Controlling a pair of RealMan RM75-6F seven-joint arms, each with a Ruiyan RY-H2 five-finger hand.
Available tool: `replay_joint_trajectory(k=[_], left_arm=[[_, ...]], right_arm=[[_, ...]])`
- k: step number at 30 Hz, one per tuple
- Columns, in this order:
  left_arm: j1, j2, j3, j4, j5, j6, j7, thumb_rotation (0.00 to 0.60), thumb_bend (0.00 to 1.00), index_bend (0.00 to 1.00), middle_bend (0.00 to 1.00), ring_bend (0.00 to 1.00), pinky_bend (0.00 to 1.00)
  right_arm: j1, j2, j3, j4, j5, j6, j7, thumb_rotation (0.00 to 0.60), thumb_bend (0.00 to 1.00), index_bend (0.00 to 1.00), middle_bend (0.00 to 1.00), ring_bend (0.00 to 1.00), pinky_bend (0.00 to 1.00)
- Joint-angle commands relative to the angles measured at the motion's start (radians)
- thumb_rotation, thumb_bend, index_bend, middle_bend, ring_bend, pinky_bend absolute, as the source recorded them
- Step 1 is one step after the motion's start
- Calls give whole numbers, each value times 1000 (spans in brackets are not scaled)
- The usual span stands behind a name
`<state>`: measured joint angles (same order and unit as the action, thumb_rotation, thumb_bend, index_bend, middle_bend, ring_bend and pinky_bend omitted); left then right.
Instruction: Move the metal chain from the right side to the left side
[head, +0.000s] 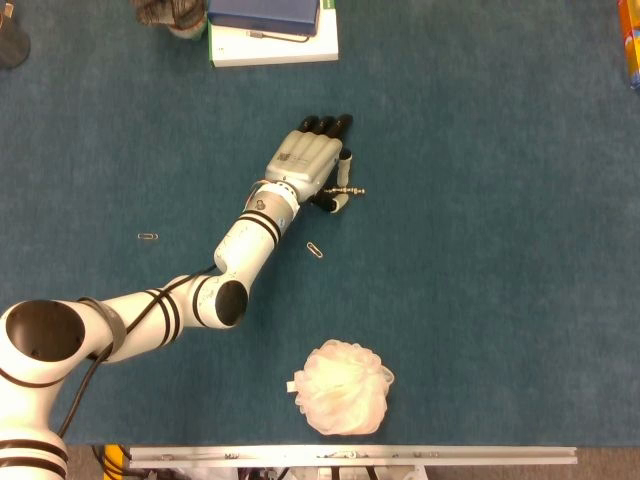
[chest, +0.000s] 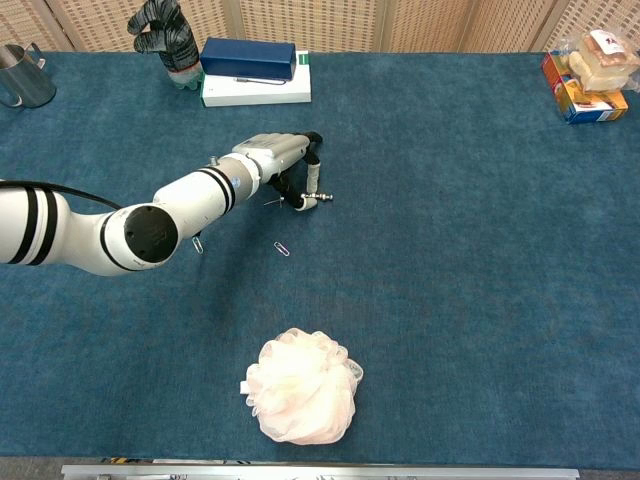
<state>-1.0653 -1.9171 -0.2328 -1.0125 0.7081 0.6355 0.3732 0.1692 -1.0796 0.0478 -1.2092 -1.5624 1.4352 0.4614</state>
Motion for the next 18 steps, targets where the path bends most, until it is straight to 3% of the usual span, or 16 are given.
replay_joint_trajectory(k=[1, 11, 18], left_arm=[[0, 0, 0, -1, -1, 0, -1, 600, 325, 539, 0, 0, 32], [2, 3, 5, -9, 0, 5, -4, 600, 379, 556, 0, 0, 32], [30, 33, 11, -76, 35, 54, -18, 600, 381, 561, 0, 0, 32]], right_arm=[[0, 0, 0, 0, 0, 1, 0, 600, 32, 301, 109, 0, 35], [-3, 1, -1, 1, 0, 6, 3, 600, 32, 301, 109, 0, 36], [-8, 6, -1, -5, -7, 24, 6, 600, 32, 301, 109, 0, 36]])
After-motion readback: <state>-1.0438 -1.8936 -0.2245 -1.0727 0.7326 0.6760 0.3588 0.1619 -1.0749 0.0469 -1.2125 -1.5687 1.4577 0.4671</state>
